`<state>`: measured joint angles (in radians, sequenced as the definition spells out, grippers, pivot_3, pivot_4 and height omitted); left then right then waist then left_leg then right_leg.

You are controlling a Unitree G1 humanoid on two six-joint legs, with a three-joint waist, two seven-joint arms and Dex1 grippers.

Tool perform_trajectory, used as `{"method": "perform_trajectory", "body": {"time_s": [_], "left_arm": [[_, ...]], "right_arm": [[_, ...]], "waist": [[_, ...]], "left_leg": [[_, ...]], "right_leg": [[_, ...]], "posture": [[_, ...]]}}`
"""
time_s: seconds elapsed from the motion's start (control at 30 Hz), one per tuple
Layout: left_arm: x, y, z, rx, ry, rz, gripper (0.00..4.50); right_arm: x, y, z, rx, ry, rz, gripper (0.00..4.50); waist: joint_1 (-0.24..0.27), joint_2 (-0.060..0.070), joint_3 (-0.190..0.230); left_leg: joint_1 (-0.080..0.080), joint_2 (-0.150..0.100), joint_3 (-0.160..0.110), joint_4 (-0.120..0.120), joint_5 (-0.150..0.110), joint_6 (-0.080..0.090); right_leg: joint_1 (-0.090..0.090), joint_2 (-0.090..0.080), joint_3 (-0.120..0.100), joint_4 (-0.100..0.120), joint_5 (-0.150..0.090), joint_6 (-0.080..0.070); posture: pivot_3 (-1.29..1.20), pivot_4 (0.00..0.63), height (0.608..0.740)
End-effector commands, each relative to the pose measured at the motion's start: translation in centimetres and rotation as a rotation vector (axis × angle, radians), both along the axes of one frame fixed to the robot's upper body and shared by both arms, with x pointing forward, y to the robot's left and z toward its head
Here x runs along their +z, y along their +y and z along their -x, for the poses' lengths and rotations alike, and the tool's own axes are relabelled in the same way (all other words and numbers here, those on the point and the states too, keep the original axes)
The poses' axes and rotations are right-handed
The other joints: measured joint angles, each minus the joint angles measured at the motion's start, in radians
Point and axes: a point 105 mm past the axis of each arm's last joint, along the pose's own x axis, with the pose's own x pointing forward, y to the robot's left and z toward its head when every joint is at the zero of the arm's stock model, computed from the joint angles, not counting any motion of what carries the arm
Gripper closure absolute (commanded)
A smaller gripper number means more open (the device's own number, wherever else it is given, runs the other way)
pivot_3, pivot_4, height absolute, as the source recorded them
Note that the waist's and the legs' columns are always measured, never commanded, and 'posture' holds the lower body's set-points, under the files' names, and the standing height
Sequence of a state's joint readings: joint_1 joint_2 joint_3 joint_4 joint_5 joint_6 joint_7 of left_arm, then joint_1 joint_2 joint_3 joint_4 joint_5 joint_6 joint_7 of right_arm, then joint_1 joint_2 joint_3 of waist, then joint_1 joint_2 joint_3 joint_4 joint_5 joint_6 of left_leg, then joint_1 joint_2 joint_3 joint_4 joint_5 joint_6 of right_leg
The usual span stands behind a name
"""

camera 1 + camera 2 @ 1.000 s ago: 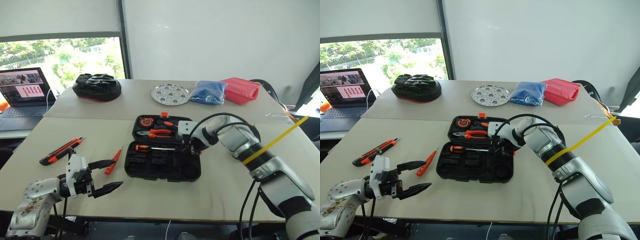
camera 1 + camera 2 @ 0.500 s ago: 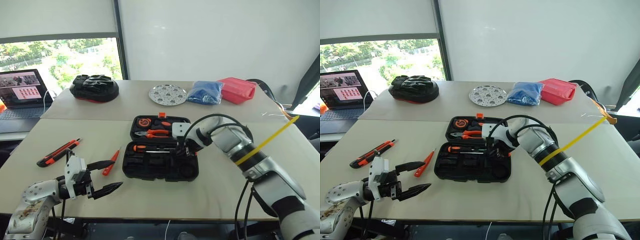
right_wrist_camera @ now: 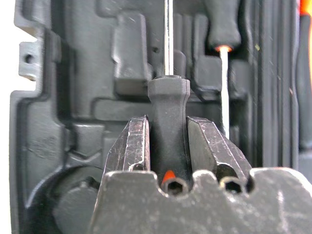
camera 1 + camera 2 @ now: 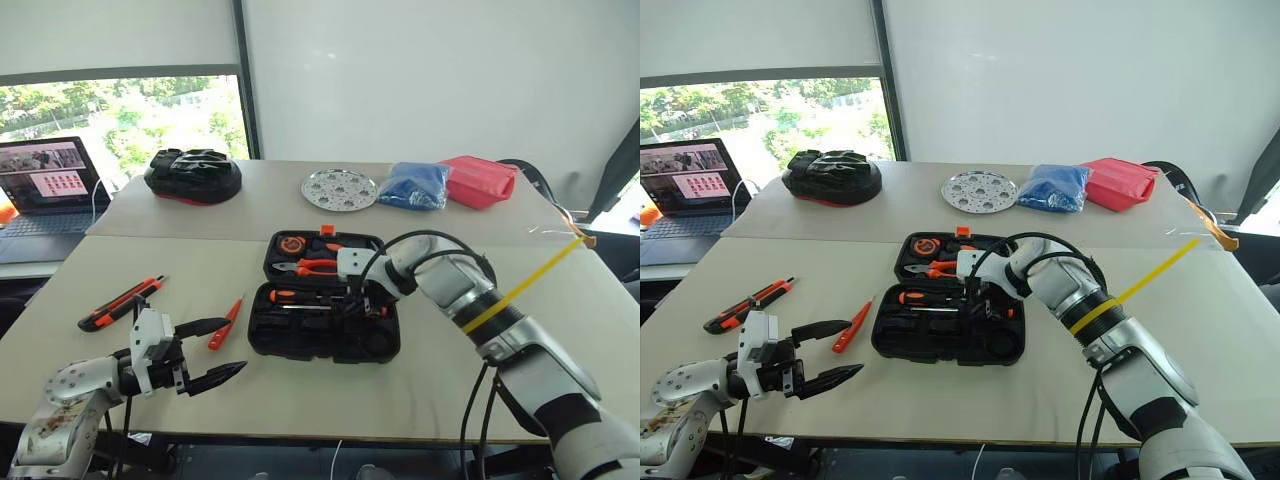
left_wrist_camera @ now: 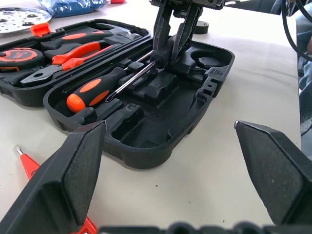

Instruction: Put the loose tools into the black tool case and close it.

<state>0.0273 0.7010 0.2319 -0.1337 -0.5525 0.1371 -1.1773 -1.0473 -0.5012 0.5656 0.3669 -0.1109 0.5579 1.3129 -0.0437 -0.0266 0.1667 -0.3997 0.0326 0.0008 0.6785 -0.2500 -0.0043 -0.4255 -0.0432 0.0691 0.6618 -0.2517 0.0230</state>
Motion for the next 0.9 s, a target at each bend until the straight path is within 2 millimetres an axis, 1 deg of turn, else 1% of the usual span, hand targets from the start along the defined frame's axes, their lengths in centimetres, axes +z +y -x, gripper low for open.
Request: {"method": "perform_trajectory", "body": {"time_s": [0.03, 0.27, 0.53, 0.7, 0.9], "left_arm": [[1.0, 0.1, -0.1, 0.000, -0.039, 0.002, 0.00], [1.2, 0.1, -0.1, 0.000, -0.043, 0.000, 0.00], [1.3, 0.1, 0.0, 0.003, -0.049, -0.004, 0.00], [1.3, 0.2, 0.1, 0.009, -0.049, -0.003, 0.00], [1.3, 0.2, 0.1, 0.013, -0.050, -0.002, 0.00]], "right_arm": [[1.1, -0.2, -0.5, -0.032, -0.012, -0.054, 3.68], [0.3, -1.1, -1.2, -0.046, -0.026, -0.018, 3.68], [-0.7, -1.6, -1.3, -0.013, -0.030, 0.053, 3.68], [-0.8, -1.3, -0.8, 0.006, -0.002, 0.045, 3.68], [-0.9, -0.7, -0.6, 0.043, -0.022, 0.061, 3.68]], "waist": [[0.000, 0.000, 0.000], [0.002, 0.000, 0.000], [0.000, 0.000, 0.000], [0.000, 0.000, 0.000], [0.001, 0.000, 0.000]], "left_leg": [[0.000, 0.000, 0.000, 0.000, 0.000, 0.000], [0.000, 0.000, 0.000, 0.000, 0.000, 0.000], [0.000, 0.000, 0.000, 0.000, 0.000, 0.000], [0.001, 0.000, 0.000, 0.000, 0.000, 0.000], [0.001, 0.000, 0.000, 0.000, 0.000, 0.000]], "right_leg": [[0.000, 0.000, 0.000, 0.000, 0.000, 0.000], [0.000, 0.000, 0.000, 0.000, 0.000, 0.000], [0.000, 0.000, 0.000, 0.000, 0.000, 0.000], [0.001, 0.000, 0.000, -0.001, 0.000, 0.000], [0.001, 0.000, 0.000, -0.001, 0.000, 0.000]], "posture": [[0.00, 0.150, 0.740], [0.00, 0.150, 0.740], [0.00, 0.150, 0.740], [0.00, 0.150, 0.740], [0.00, 0.150, 0.740]]}}
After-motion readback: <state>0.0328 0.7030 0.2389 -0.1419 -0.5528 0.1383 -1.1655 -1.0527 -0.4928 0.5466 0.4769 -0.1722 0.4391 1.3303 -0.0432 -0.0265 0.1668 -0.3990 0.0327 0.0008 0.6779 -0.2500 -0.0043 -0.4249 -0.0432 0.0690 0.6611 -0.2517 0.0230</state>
